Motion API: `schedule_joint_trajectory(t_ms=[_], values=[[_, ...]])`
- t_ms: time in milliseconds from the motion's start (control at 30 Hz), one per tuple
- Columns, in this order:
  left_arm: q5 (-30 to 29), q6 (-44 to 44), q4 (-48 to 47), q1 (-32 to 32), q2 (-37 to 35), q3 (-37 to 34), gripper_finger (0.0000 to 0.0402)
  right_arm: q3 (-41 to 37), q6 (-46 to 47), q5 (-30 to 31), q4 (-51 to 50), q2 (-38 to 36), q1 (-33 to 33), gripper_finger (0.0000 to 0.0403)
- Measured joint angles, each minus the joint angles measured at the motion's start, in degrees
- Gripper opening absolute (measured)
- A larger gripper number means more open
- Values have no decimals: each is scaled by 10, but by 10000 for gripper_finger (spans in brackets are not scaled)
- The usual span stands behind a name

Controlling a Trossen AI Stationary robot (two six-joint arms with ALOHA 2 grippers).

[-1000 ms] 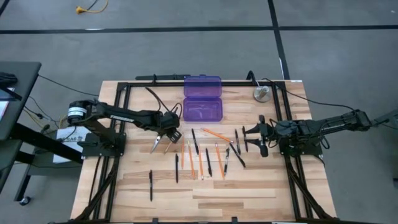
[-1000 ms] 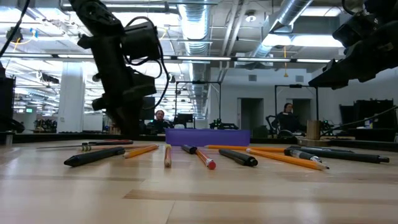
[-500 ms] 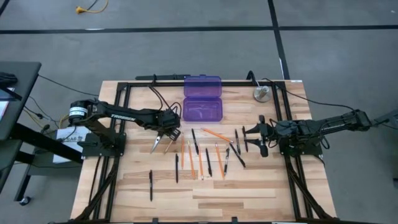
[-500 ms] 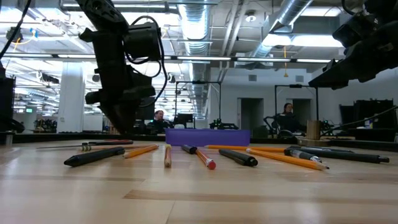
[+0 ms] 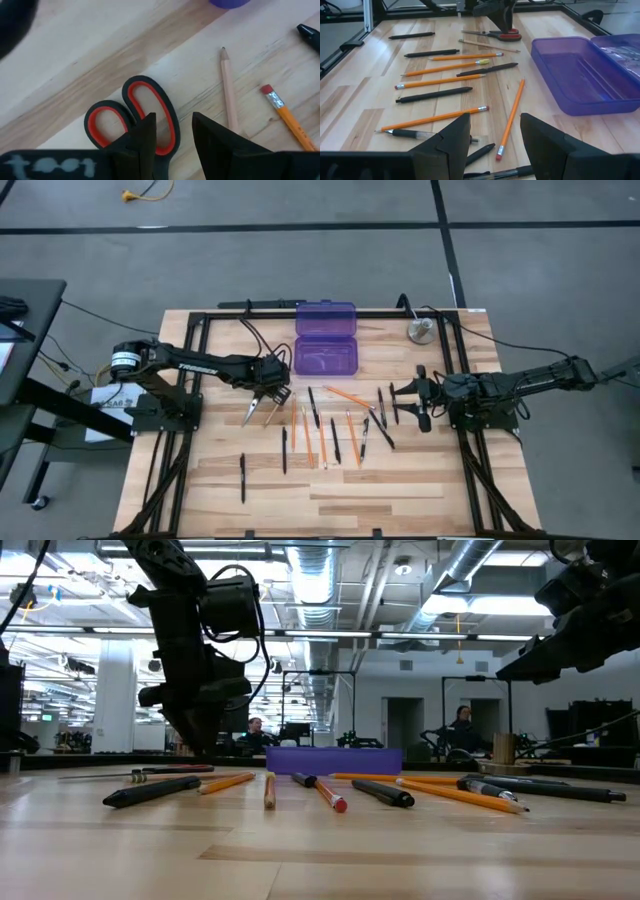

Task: Pick & place school supplies into a supply box
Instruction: Put the black scissors into the violet supply box

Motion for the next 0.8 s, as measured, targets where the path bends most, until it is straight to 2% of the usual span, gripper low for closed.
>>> schedule_joint_trajectory(t_ms=[400, 800], values=[[-22, -10, 13, -4, 47, -1, 116, 0, 5, -1, -15, 0, 0, 169], [-8, -17, 17, -4, 88, 3, 116, 0, 5, 0, -21, 0, 0, 169]])
